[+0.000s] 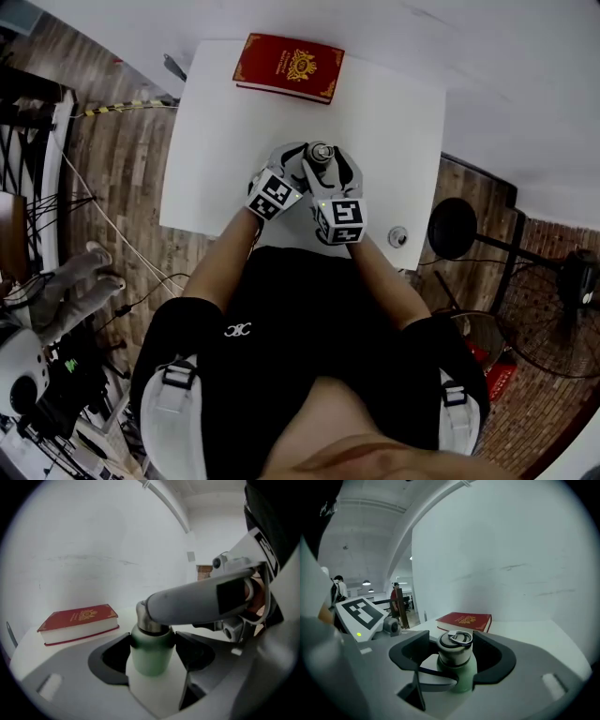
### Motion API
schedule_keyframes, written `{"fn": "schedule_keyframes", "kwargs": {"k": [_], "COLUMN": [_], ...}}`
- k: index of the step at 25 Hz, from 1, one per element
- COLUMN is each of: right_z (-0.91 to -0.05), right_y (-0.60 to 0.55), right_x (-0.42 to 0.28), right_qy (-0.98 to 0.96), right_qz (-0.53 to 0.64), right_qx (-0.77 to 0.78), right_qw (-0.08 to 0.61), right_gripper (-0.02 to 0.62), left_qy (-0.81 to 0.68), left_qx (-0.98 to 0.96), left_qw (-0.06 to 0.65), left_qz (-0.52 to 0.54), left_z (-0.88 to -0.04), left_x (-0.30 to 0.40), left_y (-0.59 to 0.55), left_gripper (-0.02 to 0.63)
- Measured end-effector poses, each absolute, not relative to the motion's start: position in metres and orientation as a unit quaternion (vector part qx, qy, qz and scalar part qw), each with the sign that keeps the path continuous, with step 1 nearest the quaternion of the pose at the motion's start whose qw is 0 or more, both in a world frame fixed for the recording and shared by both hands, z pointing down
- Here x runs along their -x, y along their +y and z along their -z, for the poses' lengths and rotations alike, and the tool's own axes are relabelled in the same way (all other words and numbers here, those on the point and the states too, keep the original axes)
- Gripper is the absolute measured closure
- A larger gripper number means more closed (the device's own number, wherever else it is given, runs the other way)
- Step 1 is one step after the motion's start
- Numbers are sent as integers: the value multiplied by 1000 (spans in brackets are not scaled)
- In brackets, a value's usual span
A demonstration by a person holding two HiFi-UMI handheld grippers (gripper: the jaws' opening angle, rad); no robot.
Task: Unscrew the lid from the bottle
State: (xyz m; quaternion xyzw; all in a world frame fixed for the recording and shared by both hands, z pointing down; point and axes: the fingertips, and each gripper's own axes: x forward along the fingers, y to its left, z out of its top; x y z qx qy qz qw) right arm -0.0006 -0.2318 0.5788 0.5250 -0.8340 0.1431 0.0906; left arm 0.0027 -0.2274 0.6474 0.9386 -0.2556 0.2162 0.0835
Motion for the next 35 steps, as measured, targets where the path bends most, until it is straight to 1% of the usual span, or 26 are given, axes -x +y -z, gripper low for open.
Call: {"fn": "schedule_keyframes", "kwargs": {"k": [3,8,11,14,16,19,22,25,26,29,31,33,35], "right_z": [-585,-584,-584,-589,-590,-591,-591,-586,-580,-557,-550,-552,-559], "right_y": [-239,-238,-239,-237,-235,-233,-233,-236,-238,-243,-242,-237,-232], "right_x": [-2,-2,3,8,9,12,13,6,3,-5,-10,-12,-12], "right_qy": [-828,-854,-906,-950,-958,-952,-948,-947,-949,-944,-924,-899,-875], "right_qz": [-139,-142,-122,-84,-73,-61,-61,-100,-110,-139,-148,-149,-157], "right_qx": [-532,-486,-378,-216,-134,-62,-54,-108,-136,-253,-337,-406,-454], "right_qw": [114,119,148,208,245,292,308,286,263,159,103,75,62], "right_gripper": [337,344,344,344,344,344,344,342,342,341,341,341,341], "left_qy": [-258,-259,-255,-247,-247,-246,-245,-245,-246,-250,-253,-256,-258], "left_qx": [-938,-938,-939,-940,-941,-942,-942,-942,-942,-941,-940,-940,-939], "left_qw": [84,84,79,57,55,58,57,57,57,58,57,57,58], "left_qz": [-216,-214,-216,-226,-226,-222,-222,-222,-222,-220,-219,-219,-219], "left_z": [-647,-647,-646,-648,-649,-649,-649,-650,-650,-649,-649,-649,-650], "left_x": [-2,-2,-1,-1,-1,-3,-2,-1,-1,0,0,-1,-1], "left_y": [-228,-227,-227,-229,-228,-227,-227,-228,-228,-228,-227,-227,-227], "left_gripper": [253,253,253,253,253,253,253,253,253,253,254,255,255]}}
